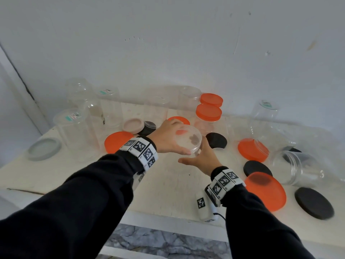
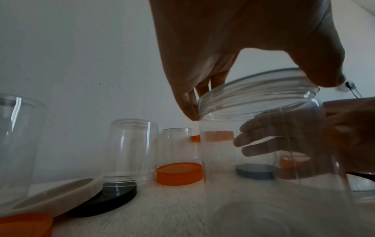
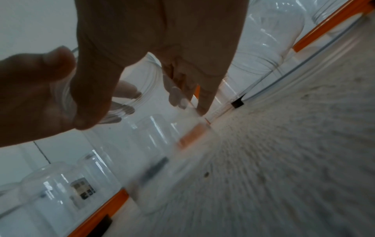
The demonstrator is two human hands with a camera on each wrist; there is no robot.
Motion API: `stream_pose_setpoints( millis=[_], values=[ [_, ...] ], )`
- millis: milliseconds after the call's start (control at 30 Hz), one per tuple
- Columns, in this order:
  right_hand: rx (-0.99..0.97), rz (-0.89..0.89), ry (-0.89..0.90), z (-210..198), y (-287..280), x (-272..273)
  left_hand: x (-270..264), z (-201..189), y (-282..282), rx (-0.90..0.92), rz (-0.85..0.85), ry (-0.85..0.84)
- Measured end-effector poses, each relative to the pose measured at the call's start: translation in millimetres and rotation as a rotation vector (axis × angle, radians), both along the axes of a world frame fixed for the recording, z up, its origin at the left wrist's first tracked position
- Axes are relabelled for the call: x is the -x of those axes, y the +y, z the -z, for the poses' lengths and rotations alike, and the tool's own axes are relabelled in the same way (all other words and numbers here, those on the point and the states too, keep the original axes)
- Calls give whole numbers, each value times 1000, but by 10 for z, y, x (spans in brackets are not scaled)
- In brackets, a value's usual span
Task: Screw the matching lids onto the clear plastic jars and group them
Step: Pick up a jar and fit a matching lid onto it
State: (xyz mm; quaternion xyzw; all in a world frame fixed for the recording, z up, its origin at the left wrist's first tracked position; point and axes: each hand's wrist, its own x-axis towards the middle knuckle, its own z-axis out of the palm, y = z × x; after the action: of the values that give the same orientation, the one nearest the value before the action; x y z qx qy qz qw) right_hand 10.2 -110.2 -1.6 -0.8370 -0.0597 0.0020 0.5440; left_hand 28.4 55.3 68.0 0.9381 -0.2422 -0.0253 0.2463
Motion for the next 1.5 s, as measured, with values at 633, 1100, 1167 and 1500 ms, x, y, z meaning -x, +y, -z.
stream_pose_setpoints(
  millis=[633, 1100, 1167, 1500],
  values=[
    [449, -336, -32, -941, -250, -68, -77, 464, 190, 525, -75, 363],
    [1192, -670, 52, -1247, 306, -410, -119, 683, 188, 651, -41, 372],
    [1217, -695, 36, -1261, 323, -415, -110, 682, 189, 663, -33, 375],
    [1195, -797, 31, -1256, 307, -443, -105, 725, 194, 703, -36, 361]
  ],
)
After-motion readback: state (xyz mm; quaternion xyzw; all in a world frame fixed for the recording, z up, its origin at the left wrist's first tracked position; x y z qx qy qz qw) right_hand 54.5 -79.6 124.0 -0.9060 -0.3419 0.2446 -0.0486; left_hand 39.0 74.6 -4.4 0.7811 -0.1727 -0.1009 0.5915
